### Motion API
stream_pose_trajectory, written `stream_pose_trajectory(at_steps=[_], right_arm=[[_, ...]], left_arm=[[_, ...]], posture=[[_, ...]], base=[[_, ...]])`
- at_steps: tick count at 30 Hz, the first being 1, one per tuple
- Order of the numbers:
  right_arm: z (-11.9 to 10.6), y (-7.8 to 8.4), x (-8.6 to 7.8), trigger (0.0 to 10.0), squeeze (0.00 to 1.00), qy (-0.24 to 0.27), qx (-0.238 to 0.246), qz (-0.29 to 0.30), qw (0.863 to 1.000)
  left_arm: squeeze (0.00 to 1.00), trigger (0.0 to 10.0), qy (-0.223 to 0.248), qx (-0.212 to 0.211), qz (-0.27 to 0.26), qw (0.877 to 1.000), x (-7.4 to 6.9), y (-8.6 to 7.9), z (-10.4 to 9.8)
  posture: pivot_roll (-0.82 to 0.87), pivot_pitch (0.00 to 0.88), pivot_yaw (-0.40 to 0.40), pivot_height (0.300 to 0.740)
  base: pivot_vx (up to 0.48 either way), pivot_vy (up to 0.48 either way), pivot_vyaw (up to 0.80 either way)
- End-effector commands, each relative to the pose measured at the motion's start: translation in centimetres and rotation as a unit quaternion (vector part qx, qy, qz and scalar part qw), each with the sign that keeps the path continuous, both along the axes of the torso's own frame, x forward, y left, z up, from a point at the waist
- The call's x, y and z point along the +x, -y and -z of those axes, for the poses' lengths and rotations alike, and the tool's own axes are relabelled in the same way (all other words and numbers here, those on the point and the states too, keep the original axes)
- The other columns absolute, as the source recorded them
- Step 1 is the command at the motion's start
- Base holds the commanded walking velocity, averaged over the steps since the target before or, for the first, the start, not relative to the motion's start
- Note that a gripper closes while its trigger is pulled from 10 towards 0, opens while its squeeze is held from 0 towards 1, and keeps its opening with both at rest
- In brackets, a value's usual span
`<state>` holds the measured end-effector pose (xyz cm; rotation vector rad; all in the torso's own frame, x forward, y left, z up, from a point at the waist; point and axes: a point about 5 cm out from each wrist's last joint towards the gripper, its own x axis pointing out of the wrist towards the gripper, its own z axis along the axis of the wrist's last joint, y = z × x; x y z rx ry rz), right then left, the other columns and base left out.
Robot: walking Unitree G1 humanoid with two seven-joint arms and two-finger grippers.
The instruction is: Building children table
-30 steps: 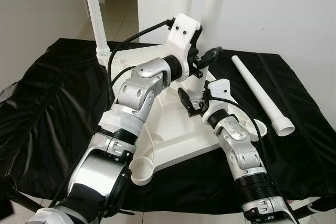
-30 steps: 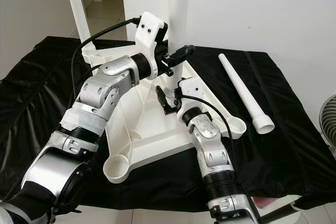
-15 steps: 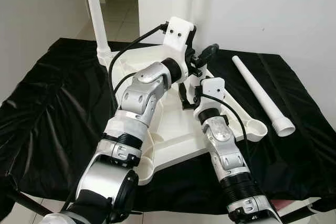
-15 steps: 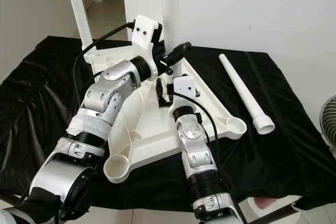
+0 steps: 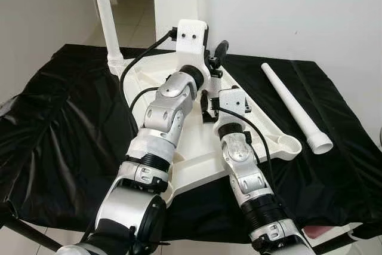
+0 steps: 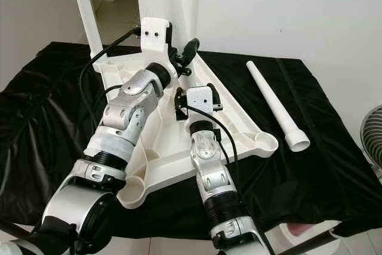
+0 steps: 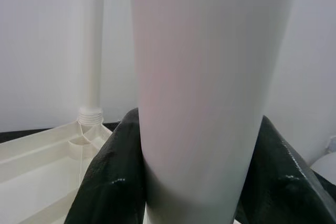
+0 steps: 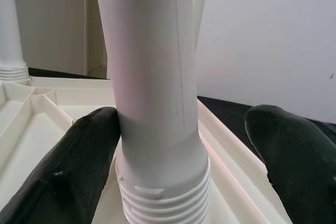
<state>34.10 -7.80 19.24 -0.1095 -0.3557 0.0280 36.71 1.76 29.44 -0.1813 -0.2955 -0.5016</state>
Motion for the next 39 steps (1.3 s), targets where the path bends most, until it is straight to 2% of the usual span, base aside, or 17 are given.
stream_pose_trajectory(at_steps=[1,4,8,19,25,26,28,29,30,31,39], right_arm=[[-0.7,1.0,0.2,10.0,0.0,0.021,0.011,0.028,0.999],[-0.8,0.9,0.3,10.0,0.0,0.02,0.014,0.029,0.999],[-0.9,1.0,0.6,10.0,0.0,0.016,0.023,0.032,0.999],[-1.6,0.9,2.0,10.0,0.0,0.017,0.005,0.007,1.0],[-1.6,0.7,2.2,9.9,0.0,0.016,-0.001,0.005,1.0],[-1.6,0.6,2.3,5.3,0.0,0.017,0.0,0.003,1.0],[-1.7,0.5,2.4,5.3,0.0,0.02,0.003,-0.001,1.0],[-1.8,0.5,2.4,2.5,0.0,0.021,0.003,0.0,1.0],[-1.8,0.5,2.5,0.5,0.0,0.022,0.003,0.002,1.0],[-1.9,0.4,2.6,0.0,0.0,0.023,0.003,0.004,1.0],[-2.1,0.3,2.8,0.0,0.0,0.024,0.011,0.006,1.0]], left_arm=[[0.0,10.0,-0.004,0.0,-0.03,1.0,0.2,-0.3,0.2],[0.0,10.0,-0.003,-0.001,-0.029,1.0,0.2,-0.3,0.2],[0.0,10.0,-0.002,-0.008,-0.024,1.0,-0.2,0.8,-0.3],[0.0,10.0,0.006,-0.004,0.016,1.0,-1.5,2.7,-0.5],[0.0,10.0,0.005,-0.003,0.021,1.0,-1.7,2.9,-0.6],[0.0,10.0,0.006,-0.004,0.021,1.0,-1.7,3.0,-0.6],[0.0,10.0,0.007,-0.004,0.021,1.0,-1.7,3.0,-0.6],[0.0,10.0,0.007,-0.004,0.021,1.0,-1.8,3.0,-0.7],[0.0,10.0,0.007,-0.004,0.021,1.0,-1.8,3.0,-0.7],[0.0,10.0,0.007,-0.004,0.021,1.0,-1.8,3.0,-0.7],[0.0,10.0,0.007,-0.002,0.026,1.0,-2.0,3.2,-0.6]], posture=[[-0.01,0.0,-0.026,0.74],[-0.01,0.0,-0.026,0.74],[-0.01,0.0,-0.023,0.74],[-0.01,0.0,-0.013,0.74],[0.0,0.0,-0.019,0.74],[0.0,0.0,-0.022,0.74],[0.0,0.0,-0.022,0.74],[0.01,0.0,-0.024,0.74],[0.01,0.0,-0.024,0.74],[0.01,0.0,-0.025,0.74],[0.01,0.0,-0.026,0.74]], base=[[0.0,0.0,0.0],[0.0,0.0,0.0],[0.0,0.0,0.0],[0.0,0.0,0.0],[0.0,0.0,0.0],[0.0,0.0,0.0],[0.0,0.0,0.0],[0.0,0.0,0.0],[0.0,0.0,0.0],[0.0,0.0,0.0],[0.0,0.0,0.0]])
